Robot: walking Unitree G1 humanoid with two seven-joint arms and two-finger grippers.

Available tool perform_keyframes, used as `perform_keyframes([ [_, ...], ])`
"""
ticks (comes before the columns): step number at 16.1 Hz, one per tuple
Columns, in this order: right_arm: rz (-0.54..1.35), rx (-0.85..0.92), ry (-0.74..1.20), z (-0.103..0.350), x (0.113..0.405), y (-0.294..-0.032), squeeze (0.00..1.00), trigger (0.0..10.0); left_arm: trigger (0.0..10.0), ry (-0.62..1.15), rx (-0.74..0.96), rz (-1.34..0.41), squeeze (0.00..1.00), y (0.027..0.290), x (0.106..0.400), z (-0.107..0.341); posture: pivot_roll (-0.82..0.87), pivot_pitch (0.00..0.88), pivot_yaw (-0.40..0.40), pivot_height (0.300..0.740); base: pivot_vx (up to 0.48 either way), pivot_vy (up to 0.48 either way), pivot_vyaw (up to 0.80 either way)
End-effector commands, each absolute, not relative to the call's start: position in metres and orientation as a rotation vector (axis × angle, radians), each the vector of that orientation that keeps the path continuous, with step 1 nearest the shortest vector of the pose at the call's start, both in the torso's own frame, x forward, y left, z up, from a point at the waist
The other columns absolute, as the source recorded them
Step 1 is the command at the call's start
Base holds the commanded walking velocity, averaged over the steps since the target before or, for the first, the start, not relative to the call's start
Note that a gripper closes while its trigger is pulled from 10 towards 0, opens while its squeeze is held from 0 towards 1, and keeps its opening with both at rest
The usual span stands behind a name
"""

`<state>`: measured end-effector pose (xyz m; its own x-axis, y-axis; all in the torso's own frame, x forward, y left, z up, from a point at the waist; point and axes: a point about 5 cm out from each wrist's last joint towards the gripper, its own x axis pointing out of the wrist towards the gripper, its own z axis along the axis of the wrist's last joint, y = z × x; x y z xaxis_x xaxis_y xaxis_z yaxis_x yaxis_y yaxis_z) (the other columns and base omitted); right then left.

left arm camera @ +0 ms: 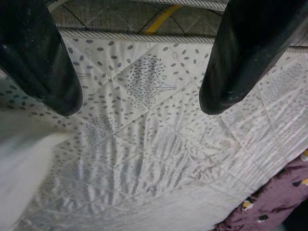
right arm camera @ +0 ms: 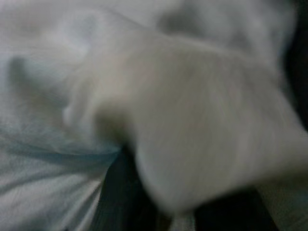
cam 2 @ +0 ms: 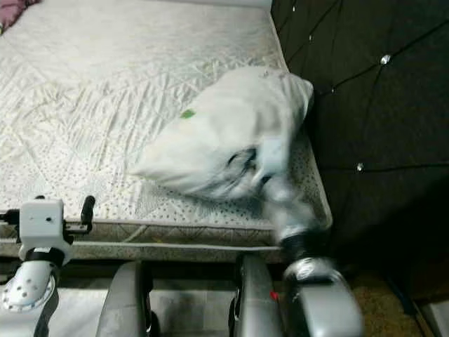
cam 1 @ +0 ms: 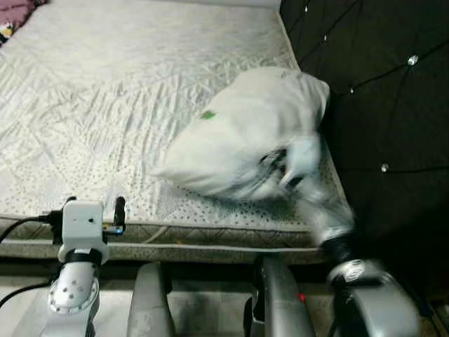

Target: Clean up the room

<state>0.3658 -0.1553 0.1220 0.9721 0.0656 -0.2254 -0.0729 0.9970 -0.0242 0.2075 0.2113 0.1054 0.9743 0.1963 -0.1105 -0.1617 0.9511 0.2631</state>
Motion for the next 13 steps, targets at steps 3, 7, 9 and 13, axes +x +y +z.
perform_keyframes([
  [3, -0.209, -0.079, -0.005, 0.195, 0.386, -0.239, 0.0, 0.0, 10.0, 0.143, 0.227, 0.171, 0.0, 0.203, 0.211, 0.1, 0.05, 0.053, -0.046, 0.592, 0.0, 0.0, 0.0],
  [7, -0.281, -0.147, 0.003, 0.19, 0.373, -0.271, 0.0, 0.0, 10.0, 0.139, 0.224, 0.165, 0.0, 0.202, 0.214, 0.099, 0.03, 0.052, -0.048, 0.592, 0.0, 0.0, 0.0],
  [9, -0.24, -0.177, 0.052, 0.163, 0.36, -0.265, 0.0, 0.0, 10.0, 0.135, 0.223, 0.165, 0.0, 0.202, 0.215, 0.099, 0.03, 0.054, -0.049, 0.592, 0.0, 0.0, 0.0],
  [13, -0.06, -0.122, 0.098, 0.11, 0.306, -0.206, 0.0, 0.0, 10.0, 0.136, 0.224, 0.157, 0.0, 0.202, 0.216, 0.098, 0.02, 0.055, -0.047, 0.592, 0.0, 0.0, 0.0],
])
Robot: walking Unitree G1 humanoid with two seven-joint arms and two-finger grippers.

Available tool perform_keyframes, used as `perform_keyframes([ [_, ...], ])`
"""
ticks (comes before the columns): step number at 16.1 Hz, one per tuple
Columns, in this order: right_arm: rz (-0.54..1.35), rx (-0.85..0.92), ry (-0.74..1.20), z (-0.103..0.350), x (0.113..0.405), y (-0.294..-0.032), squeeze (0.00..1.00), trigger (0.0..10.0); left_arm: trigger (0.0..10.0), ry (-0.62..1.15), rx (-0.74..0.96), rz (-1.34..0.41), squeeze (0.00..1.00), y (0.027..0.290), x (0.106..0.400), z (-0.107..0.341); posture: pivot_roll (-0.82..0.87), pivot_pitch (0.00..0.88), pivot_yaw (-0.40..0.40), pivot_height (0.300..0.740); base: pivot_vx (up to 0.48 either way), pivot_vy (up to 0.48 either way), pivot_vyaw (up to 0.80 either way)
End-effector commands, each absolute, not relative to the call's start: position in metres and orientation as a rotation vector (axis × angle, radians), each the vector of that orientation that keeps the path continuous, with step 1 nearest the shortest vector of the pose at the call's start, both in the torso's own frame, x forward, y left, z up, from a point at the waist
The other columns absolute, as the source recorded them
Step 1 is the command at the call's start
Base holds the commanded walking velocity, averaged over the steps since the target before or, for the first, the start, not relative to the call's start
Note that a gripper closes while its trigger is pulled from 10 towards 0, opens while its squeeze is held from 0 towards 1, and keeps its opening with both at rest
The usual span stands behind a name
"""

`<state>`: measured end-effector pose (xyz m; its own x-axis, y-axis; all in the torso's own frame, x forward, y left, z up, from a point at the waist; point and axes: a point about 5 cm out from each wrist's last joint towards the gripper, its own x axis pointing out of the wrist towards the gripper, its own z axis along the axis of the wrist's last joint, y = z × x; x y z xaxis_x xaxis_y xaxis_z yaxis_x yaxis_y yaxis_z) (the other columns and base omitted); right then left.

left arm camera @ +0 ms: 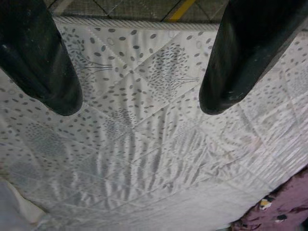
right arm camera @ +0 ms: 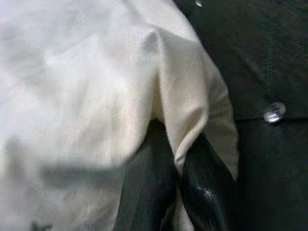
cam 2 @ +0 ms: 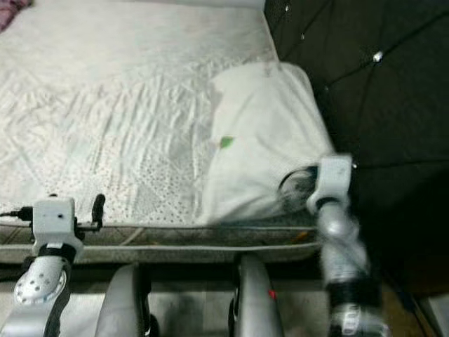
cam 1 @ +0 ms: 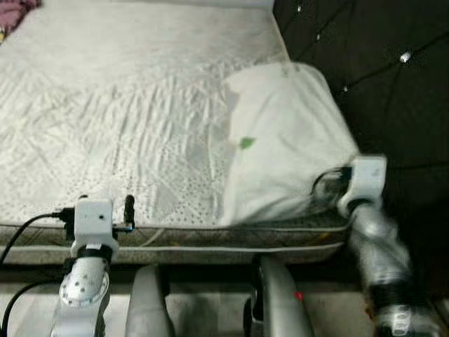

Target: Clean up the room

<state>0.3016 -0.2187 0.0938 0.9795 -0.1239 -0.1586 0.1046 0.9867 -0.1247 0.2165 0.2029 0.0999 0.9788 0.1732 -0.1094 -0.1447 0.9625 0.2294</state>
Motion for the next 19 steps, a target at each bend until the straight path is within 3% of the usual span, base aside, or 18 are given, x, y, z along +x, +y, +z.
perform_keyframes([
  [1, -0.03, -0.11, 0.072, 0.111, 0.303, -0.196, 0.0, 0.0, 10.0, 0.136, 0.224, 0.152, 0.0, 0.202, 0.216, 0.098, 0.02, 0.055, -0.046, 0.592, 0.0, 0.0, 0.0],
  [3, 0.086, -0.061, -0.002, 0.119, 0.298, -0.163, 0.0, 0.0, 10.0, 0.135, 0.225, 0.139, 0.0, 0.201, 0.218, 0.097, 0.02, 0.048, -0.043, 0.592, 0.0, 0.0, 0.0],
  [5, 0.156, -0.009, -0.016, 0.125, 0.299, -0.147, 0.0, 0.0, 10.0, 0.129, 0.224, 0.136, 0.0, 0.2, 0.22, 0.098, 0.03, 0.04, -0.043, 0.592, 0.0, 0.0, 0.0],
  [7, 0.097, -0.059, -0.028, 0.134, 0.316, -0.166, 0.0, 0.0, 10.0, 0.127, 0.222, 0.142, 0.0, 0.201, 0.221, 0.098, 0.03, 0.035, -0.044, 0.592, 0.0, 0.0, 0.0],
  [9, -0.06, -0.087, -0.038, 0.155, 0.345, -0.209, 0.0, 0.0, 10.0, 0.126, 0.222, 0.142, 0.0, 0.2, 0.221, 0.098, 0.03, 0.031, -0.046, 0.592, 0.0, 0.0, 0.0],
  [13, -0.302, -0.181, -0.123, 0.204, 0.365, -0.278, 0.0, 0.0, 10.0, 0.12, 0.219, 0.146, 0.0, 0.2, 0.223, 0.098, 0.03, 0.029, -0.048, 0.592, 0.0, 0.0, 0.0],
  [16, -0.369, -0.208, -0.162, 0.211, 0.362, -0.294, 0.0, 0.0, 10.0, 0.114, 0.217, 0.145, 0.0, 0.2, 0.223, 0.099, 0.03, 0.031, -0.045, 0.592, 0.0, 0.0, 0.0],
  [19, -0.311, -0.204, -0.081, 0.172, 0.353, -0.281, 0.0, 0.0, 10.0, 0.112, 0.217, 0.139, 0.0, 0.2, 0.224, 0.1, 0.03, 0.033, -0.042, 0.592, 0.0, 0.0, 0.0],
])
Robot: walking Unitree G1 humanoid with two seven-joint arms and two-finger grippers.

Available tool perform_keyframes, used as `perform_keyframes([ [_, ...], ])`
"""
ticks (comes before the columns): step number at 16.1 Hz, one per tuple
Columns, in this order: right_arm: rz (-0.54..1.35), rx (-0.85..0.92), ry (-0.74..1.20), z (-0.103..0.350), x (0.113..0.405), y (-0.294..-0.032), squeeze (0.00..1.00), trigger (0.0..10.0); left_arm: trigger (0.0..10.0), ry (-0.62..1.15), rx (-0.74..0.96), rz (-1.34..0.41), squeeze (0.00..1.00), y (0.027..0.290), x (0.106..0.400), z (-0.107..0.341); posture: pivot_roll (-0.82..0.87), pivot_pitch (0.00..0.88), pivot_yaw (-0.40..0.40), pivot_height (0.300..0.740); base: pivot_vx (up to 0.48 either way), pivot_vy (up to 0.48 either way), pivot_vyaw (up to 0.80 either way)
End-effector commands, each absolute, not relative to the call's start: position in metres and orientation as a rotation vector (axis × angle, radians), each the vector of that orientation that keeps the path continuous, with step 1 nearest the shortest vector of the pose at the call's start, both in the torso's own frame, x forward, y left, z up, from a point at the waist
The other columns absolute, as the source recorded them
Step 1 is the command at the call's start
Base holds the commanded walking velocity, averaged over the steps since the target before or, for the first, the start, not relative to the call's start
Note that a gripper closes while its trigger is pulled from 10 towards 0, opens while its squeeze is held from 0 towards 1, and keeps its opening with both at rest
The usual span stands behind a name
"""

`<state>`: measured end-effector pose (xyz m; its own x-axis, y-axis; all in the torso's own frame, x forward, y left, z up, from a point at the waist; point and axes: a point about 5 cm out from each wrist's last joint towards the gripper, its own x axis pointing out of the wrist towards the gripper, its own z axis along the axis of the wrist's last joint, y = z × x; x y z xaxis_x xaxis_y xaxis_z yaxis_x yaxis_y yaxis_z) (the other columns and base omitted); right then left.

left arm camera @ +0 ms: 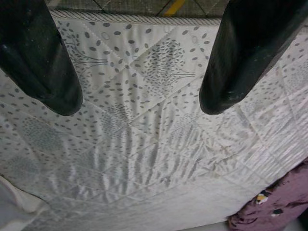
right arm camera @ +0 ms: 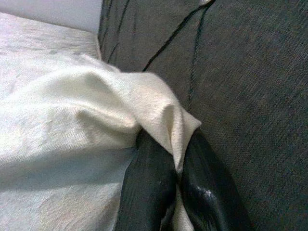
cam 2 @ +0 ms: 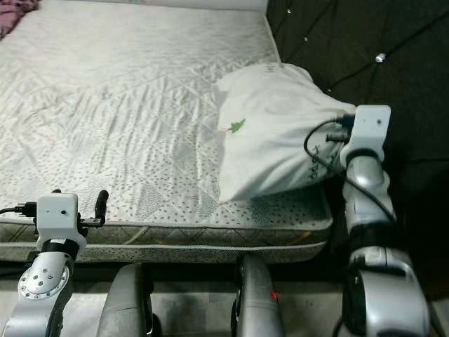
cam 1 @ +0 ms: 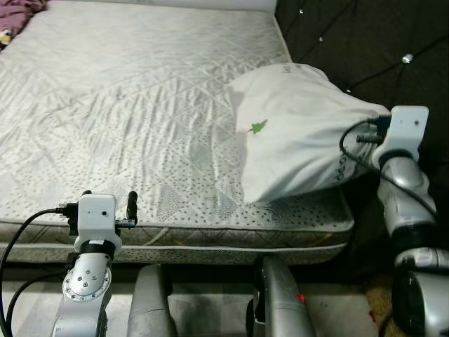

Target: Clean up the room

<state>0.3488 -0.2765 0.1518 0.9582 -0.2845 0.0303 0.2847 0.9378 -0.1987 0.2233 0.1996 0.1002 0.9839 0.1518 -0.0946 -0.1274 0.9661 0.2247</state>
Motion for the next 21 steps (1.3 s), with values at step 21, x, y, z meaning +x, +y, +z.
perform_keyframes([
  [21, -0.281, -0.114, 0.135, 0.097, 0.292, -0.245, 0.0, 0.0, 10.0, 0.108, 0.222, 0.122, 0.0, 0.199, 0.227, 0.102, 0.03, 0.033, -0.024, 0.592, 0.0, 0.0, 0.0],
])
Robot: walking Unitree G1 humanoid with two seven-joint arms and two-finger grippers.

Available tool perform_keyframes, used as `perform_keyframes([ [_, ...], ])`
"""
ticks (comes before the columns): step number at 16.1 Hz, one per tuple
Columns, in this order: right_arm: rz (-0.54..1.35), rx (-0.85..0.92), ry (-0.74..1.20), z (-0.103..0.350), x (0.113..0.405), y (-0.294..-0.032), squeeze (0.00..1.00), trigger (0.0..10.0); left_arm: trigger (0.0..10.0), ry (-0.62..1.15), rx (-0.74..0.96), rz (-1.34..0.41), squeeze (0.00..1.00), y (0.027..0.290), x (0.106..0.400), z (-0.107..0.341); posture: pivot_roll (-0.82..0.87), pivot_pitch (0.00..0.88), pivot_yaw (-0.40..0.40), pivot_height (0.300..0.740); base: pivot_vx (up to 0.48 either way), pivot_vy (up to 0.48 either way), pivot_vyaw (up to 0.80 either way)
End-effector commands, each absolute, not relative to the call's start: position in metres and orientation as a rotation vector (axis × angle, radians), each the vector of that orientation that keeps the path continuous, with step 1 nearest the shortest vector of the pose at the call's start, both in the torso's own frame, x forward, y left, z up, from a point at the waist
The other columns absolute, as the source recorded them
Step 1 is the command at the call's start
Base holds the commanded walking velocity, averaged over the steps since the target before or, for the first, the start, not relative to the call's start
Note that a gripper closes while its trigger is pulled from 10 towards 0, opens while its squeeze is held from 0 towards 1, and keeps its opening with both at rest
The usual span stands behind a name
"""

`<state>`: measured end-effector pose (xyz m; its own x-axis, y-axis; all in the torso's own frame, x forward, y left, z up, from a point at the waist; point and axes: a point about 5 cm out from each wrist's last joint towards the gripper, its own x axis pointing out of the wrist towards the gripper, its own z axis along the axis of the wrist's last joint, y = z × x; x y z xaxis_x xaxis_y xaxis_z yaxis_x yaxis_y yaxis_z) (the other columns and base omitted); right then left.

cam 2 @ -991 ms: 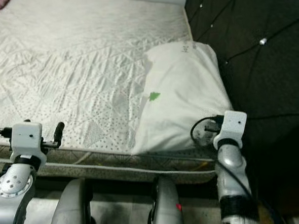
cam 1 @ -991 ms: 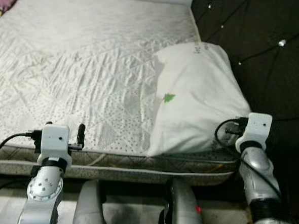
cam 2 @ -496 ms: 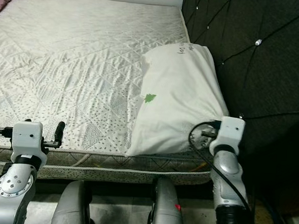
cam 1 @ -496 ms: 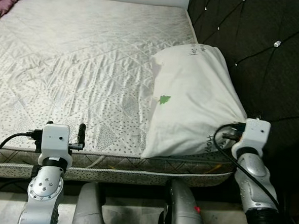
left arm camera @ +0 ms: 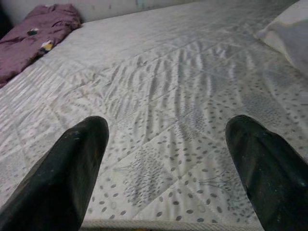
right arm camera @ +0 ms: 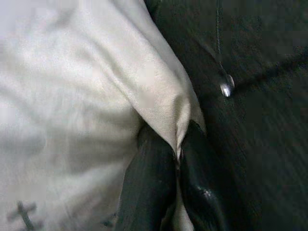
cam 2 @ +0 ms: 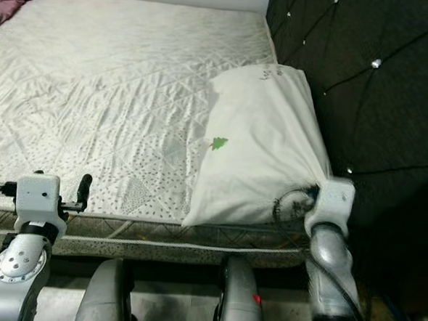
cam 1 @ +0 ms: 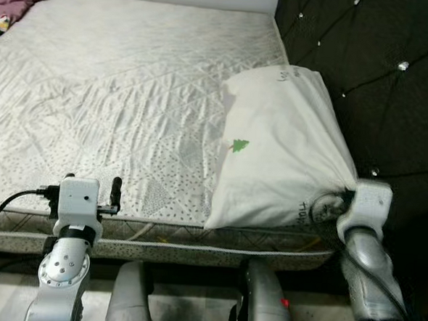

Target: Clean up the room

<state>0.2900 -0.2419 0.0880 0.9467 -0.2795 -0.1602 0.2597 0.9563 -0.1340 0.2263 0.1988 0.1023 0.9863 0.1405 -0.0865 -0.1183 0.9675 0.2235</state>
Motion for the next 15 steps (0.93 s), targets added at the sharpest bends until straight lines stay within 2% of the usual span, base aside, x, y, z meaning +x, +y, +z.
perform_keyframes([
  [1, -0.299, -0.116, 0.116, 0.104, 0.3, -0.251, 0.0, 0.0, 10.0, 0.108, 0.222, 0.124, 0.0, 0.199, 0.227, 0.102, 0.03, 0.033, -0.024, 0.592, 0.0, 0.0, 0.0],
  [2, -0.353, -0.11, 0.092, 0.119, 0.314, -0.269, 0.0, 0.0, 10.0, 0.109, 0.223, 0.131, 0.0, 0.202, 0.226, 0.102, 0.03, 0.03, -0.028, 0.592, 0.0, 0.0, 0.0],
  [5, -0.453, -0.108, 0.075, 0.142, 0.327, -0.303, 0.0, 0.0, 10.0, 0.107, 0.221, 0.137, 0.0, 0.2, 0.226, 0.102, 0.04, 0.031, -0.036, 0.592, 0.0, 0.0, 0.0],
  [6, -0.45, -0.114, 0.074, 0.143, 0.329, -0.304, 0.0, 0.0, 10.0, 0.108, 0.218, 0.139, 0.0, 0.2, 0.225, 0.101, 0.04, 0.031, -0.036, 0.592, 0.0, 0.0, 0.0],
  [9, -0.39, -0.1, 0.134, 0.118, 0.325, -0.286, 0.0, 0.0, 10.0, 0.111, 0.216, 0.138, 0.0, 0.199, 0.225, 0.1, 0.04, 0.032, -0.042, 0.592, 0.0, 0.0, 0.0],
  [10, -0.335, -0.088, 0.193, 0.095, 0.313, -0.264, 1.0, 10.0, 10.0, 0.111, 0.216, 0.135, 0.0, 0.199, 0.225, 0.101, 0.04, 0.034, -0.038, 0.592, 0.0, 0.0, 0.0],
  [15, -0.224, -0.055, 0.244, 0.071, 0.294, -0.229, 1.0, 10.0, 10.0, 0.113, 0.219, 0.128, 0.0, 0.198, 0.227, 0.101, 0.04, 0.042, -0.041, 0.592, 0.0, 0.0, 0.0],
])
